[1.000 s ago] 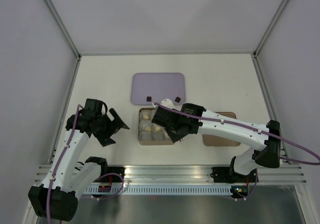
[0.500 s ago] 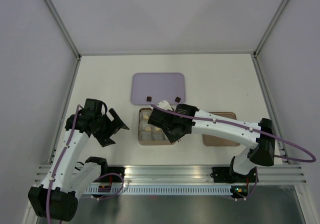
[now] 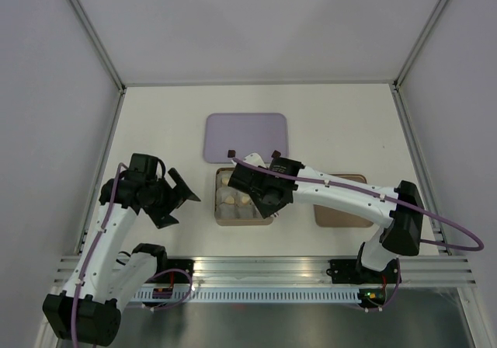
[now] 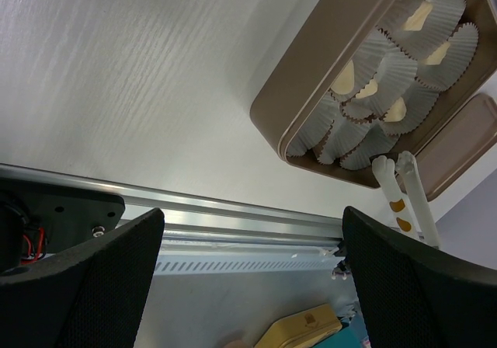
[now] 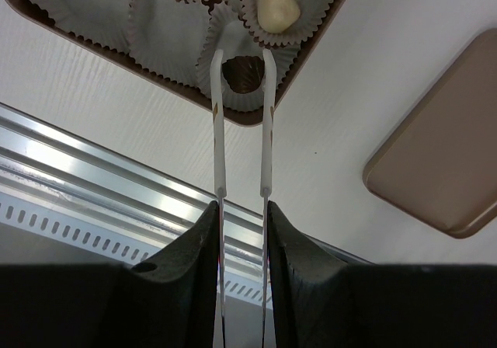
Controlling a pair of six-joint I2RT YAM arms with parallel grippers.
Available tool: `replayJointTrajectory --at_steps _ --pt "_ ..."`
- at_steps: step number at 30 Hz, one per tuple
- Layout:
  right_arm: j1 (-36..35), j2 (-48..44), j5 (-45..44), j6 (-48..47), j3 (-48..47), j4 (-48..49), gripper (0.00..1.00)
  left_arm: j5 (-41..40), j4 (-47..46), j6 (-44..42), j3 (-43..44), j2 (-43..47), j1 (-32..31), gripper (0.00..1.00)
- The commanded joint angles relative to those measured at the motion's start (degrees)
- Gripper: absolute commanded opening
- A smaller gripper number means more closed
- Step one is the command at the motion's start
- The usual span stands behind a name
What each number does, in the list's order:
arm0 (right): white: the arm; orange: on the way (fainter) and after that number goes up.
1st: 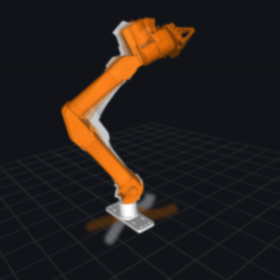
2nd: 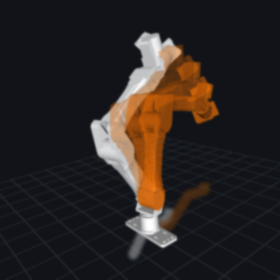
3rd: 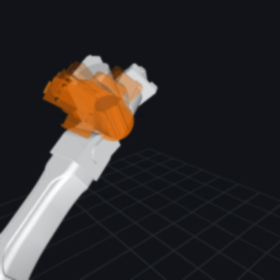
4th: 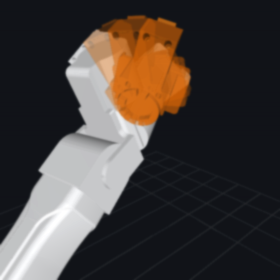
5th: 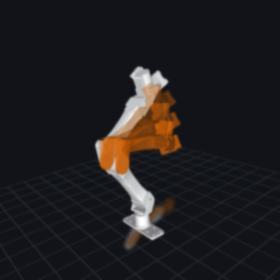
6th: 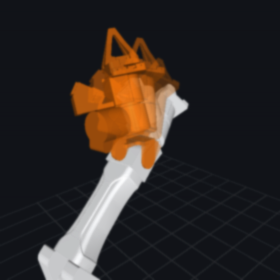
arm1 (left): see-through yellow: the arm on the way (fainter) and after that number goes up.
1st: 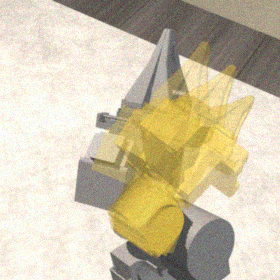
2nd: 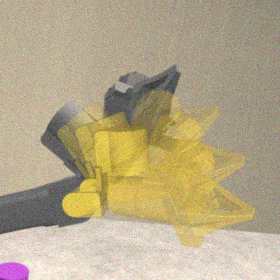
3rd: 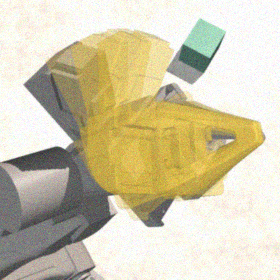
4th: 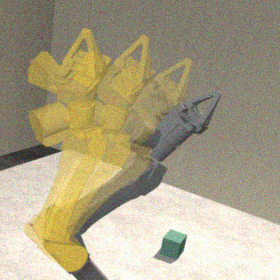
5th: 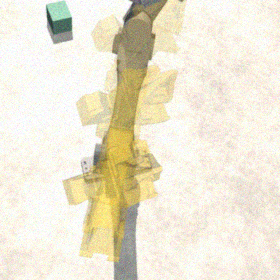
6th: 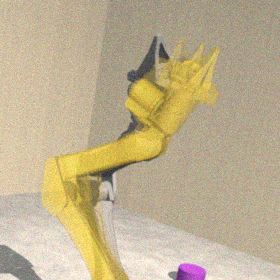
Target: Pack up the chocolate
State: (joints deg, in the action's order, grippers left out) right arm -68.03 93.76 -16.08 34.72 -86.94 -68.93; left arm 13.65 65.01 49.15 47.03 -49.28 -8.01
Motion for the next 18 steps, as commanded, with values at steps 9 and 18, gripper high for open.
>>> replayJointTrajectory --at_steps 9,18 --pt "1.1 0.7 3.2 -1.3 -1.0 -1.3 0.09 1.5 3.2 0.1 2.0 1.8 -0.3 1.00" --pt "1.1 2.0 3.1 -1.9 -1.5 -1.3 0.09 1.3 3.5 0.3 2.0 2.2 -0.3 1.00"
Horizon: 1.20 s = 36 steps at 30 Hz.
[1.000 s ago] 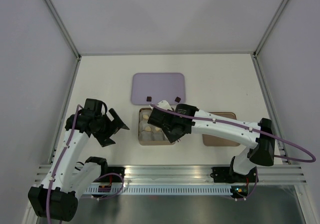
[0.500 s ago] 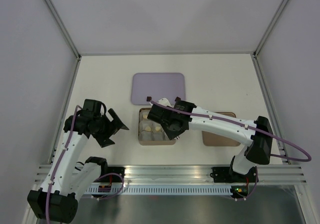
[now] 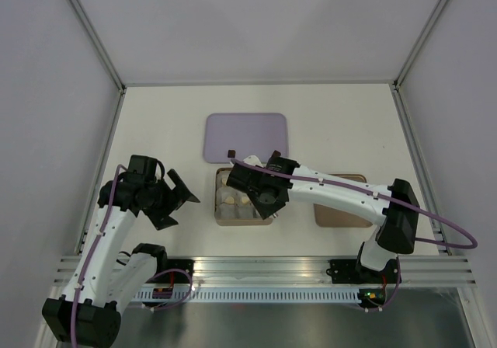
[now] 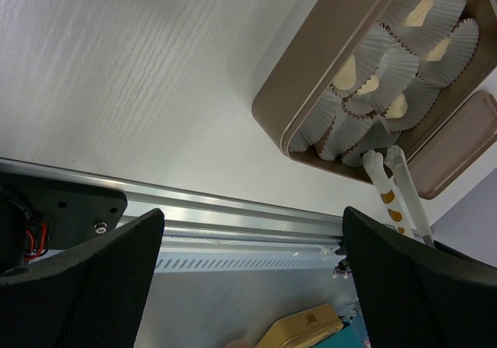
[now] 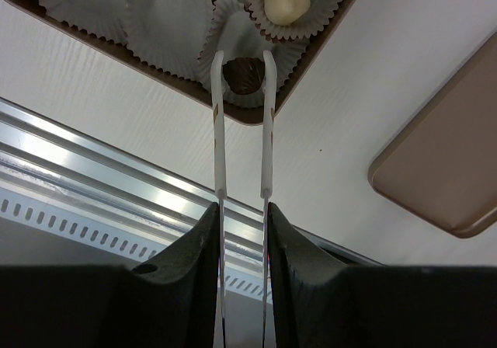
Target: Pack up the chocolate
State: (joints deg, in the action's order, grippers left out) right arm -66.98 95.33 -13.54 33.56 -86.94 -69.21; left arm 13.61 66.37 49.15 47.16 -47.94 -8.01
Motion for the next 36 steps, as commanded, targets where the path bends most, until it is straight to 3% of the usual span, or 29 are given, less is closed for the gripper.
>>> replayJointTrajectory --at_steps 1,15,24,36 --pt "0.0 0.7 0.4 -0.8 -1.6 -0.9 0.10 1.3 2.2 0.4 1.9 0.8 -0.3 1.00" --pt "1.7 3.0 -0.5 -0.8 -3.1 -0.9 0.15 1.0 2.4 1.0 2.0 0.9 -0.3 1.00" --pt "2.0 3.2 -0.3 -1.7 -3.5 -1.4 0.30 0.5 2.4 1.4 2.0 1.0 -0.3 1.00" --pt "1.9 4.0 -0.3 -2.0 -4.7 -1.8 0.37 0.2 3.2 1.2 1.8 1.6 -0.3 1.00"
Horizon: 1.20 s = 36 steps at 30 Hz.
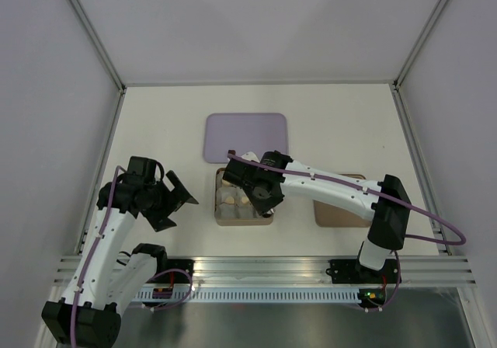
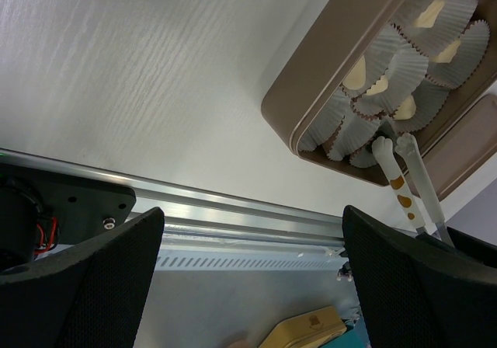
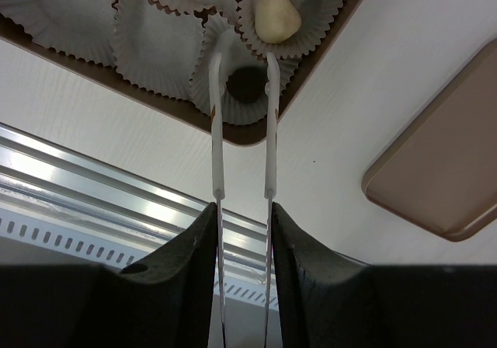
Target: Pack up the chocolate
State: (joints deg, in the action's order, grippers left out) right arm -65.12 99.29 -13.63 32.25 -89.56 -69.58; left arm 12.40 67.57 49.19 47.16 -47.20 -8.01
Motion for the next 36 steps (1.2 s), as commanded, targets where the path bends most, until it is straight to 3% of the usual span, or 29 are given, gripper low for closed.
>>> replayJointTrajectory --at_steps 1,10,18,23,29,36 --pt "0.1 0.1 -0.2 -0.6 -2.0 -1.6 0.37 1.4 2.0 1.1 1.9 0.9 -0.3 0.99" --pt "0.2 -0.1 -0.3 -0.6 -3.2 -2.3 0.38 1.0 2.9 0.6 1.7 2.2 -0.3 1.00" --pt "0.6 0.3 -3.1 -1.4 -19.9 -6.5 0.37 1.1 3.1 0.7 1.9 2.5 -0.3 1.00" --pt "7.5 0.7 -1.3 -3.5 -21.5 -4.7 0.37 1.1 3.1 0.9 2.2 2.2 -0.3 1.00" --pt "18.4 8.1 -1.5 -6.8 -25.0 -5.8 0.37 1.1 3.0 0.9 2.4 1.5 -0.3 1.00" --pt "24.0 16.6 -2.1 -0.4 -31.2 -7.9 0.40 0.9 3.1 0.9 2.8 0.8 -0.3 0.99"
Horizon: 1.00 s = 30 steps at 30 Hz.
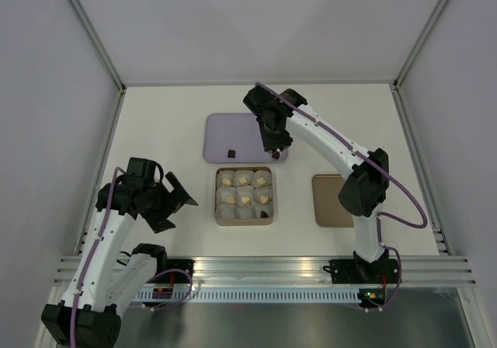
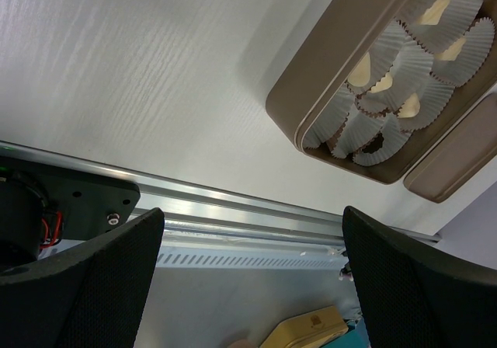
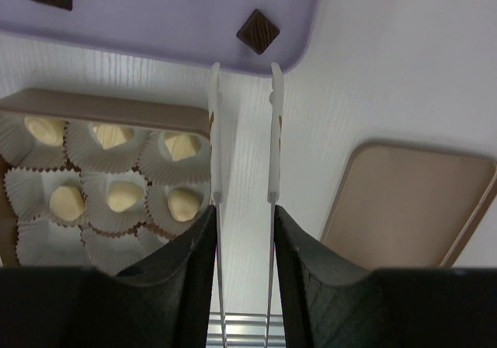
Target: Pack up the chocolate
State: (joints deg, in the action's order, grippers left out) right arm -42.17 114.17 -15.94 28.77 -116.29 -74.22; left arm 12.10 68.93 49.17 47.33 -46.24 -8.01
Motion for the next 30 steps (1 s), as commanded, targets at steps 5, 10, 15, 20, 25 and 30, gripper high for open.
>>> replayJointTrajectory --at_steps 5,10,15,20,25,30 --pt "2.1 4.7 1.4 5.8 -6.3 -2.3 0.41 1.1 1.7 0.9 2.8 -0.3 -0.3 0.99" --pt "3.1 6.2 2.1 8.2 -6.1 -1.0 0.43 1.0 1.8 1.4 2.6 0.4 -0.3 1.00" --pt "3.9 6.9 2.2 8.2 -6.1 0.0 0.44 1.0 2.2 1.7 2.4 1.2 -0.3 1.00" --pt "4.6 7.4 2.8 7.4 -4.7 2.5 0.44 0.8 2.8 1.7 2.3 1.7 -0.3 1.00" --pt "5.7 8.1 3.0 7.3 -4.5 3.2 0.43 0.7 3.3 1.7 2.2 2.1 -0.3 0.99" --pt "6.8 8.2 4.1 7.2 -3.0 4.6 0.43 0.7 3.8 2.0 2.2 2.8 -0.3 1.00"
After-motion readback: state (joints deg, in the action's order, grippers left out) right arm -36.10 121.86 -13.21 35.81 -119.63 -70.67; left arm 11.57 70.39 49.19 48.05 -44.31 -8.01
